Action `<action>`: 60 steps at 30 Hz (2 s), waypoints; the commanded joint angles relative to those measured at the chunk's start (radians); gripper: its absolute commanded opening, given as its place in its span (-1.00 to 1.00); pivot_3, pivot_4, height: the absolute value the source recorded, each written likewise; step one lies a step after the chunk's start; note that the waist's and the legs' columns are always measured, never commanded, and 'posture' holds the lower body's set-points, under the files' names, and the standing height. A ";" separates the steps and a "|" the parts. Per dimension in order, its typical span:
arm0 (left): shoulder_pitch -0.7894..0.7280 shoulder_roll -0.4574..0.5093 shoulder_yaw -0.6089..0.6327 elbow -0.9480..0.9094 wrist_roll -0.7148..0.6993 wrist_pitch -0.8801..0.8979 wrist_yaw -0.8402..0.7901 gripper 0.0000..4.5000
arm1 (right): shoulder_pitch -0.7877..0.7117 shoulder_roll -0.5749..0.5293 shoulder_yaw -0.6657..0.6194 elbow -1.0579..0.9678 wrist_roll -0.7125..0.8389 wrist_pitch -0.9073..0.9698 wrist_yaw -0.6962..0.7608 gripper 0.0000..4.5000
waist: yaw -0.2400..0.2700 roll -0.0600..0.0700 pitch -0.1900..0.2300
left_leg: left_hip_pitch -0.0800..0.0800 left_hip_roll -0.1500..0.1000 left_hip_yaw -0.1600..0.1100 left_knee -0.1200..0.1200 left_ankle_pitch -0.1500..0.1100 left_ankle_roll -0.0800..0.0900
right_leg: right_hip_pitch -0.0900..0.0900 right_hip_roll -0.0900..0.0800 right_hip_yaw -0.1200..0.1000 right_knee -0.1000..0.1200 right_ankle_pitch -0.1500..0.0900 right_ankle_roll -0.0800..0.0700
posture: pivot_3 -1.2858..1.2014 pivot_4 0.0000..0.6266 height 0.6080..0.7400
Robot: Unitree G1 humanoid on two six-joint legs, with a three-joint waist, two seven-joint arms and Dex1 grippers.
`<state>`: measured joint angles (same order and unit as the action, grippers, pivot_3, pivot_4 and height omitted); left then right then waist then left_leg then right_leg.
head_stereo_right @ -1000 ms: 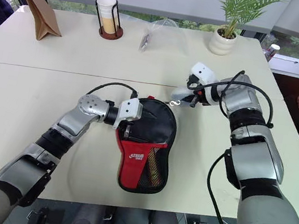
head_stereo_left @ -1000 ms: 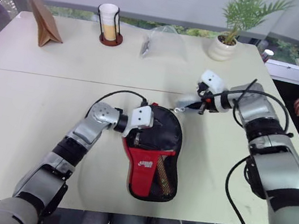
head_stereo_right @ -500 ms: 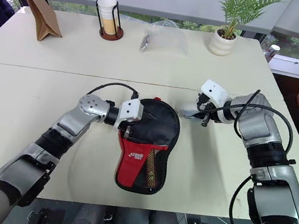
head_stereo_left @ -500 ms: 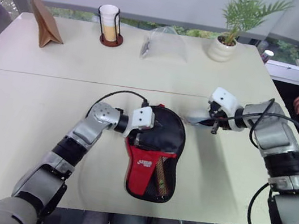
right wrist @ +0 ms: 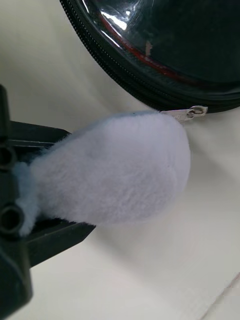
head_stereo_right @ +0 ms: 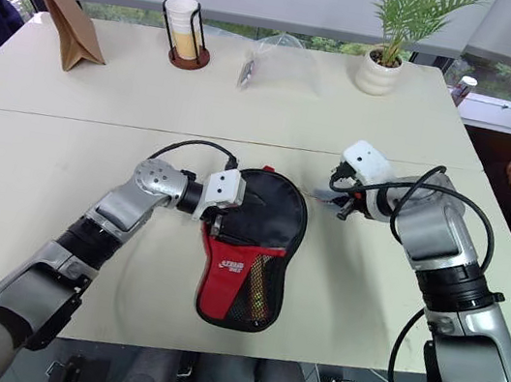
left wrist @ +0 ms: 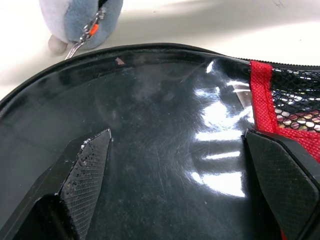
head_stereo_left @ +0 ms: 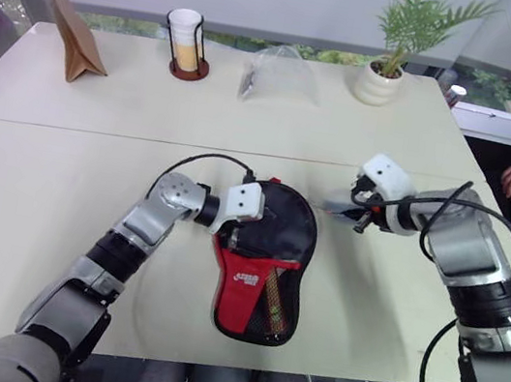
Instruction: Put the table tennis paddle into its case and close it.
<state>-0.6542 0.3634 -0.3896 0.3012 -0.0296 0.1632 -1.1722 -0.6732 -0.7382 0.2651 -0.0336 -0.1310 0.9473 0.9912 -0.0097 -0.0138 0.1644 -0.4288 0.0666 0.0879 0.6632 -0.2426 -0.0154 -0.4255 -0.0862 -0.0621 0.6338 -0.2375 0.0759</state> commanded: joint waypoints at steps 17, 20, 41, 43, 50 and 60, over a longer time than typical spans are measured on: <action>0.039 0.026 -0.112 0.080 0.098 0.069 0.006 0.99 | 0.123 -0.194 -0.059 -0.279 0.171 0.169 -0.027 -0.97 | 0.002 0.002 -0.005 | 0.002 0.000 -0.001 0.000 0.000 0.000 | 0.002 0.000 0.000 -0.001 -0.001 -0.001 | 0.03 -0.52 1.00; 0.041 0.027 -0.111 0.075 0.098 0.071 0.009 0.99 | 0.155 -0.234 -0.066 -0.334 0.209 0.175 -0.011 -0.97 | 0.002 0.002 -0.005 | 0.002 0.000 -0.002 0.000 0.000 0.000 | 0.002 0.000 0.000 -0.001 -0.001 -0.001 | 0.03 -0.52 1.00; 0.081 0.037 -0.117 0.015 0.091 0.107 0.020 0.99 | 0.373 -0.419 -0.114 -0.600 0.425 0.080 0.066 -0.97 | 0.004 0.001 -0.006 | 0.002 0.000 -0.005 0.000 -0.001 0.001 | 0.004 -0.001 0.000 -0.004 -0.002 -0.001 | 0.03 -0.52 1.00; 0.086 0.039 -0.117 0.006 0.091 0.112 0.021 0.99 | 0.386 -0.430 -0.113 -0.604 0.429 0.060 0.066 -0.97 | 0.006 0.001 -0.007 | 0.002 0.000 -0.005 0.000 -0.001 0.001 | 0.004 -0.001 0.000 -0.004 -0.002 -0.001 | 0.03 -0.52 1.00; 0.104 0.044 -0.121 -0.022 0.090 0.134 0.024 0.99 | 0.436 -0.457 -0.111 -0.622 0.449 -0.033 0.096 -0.97 | 0.013 0.001 -0.007 | 0.002 0.000 -0.005 0.000 -0.001 0.001 | 0.004 -0.001 0.000 -0.004 -0.002 -0.001 | 0.03 -0.52 1.00; 0.117 0.051 -0.123 -0.045 0.090 0.155 0.025 0.99 | 0.433 -0.460 -0.064 -0.617 0.432 -0.152 0.136 -0.97 | 0.020 0.001 -0.007 | 0.002 0.000 -0.005 0.000 -0.002 0.002 | 0.004 -0.001 0.000 -0.005 -0.002 -0.001 | 0.03 -0.52 1.00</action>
<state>-0.6024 0.3709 -0.4169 0.1914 -0.0217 0.2600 -1.1326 -0.2373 -1.1823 0.1923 -0.6168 0.2911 0.8209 1.0894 0.0102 -0.0125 0.1578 -0.4266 0.0662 0.0829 0.6629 -0.2441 -0.0137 -0.4217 -0.0869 -0.0622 0.6292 -0.2397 0.0748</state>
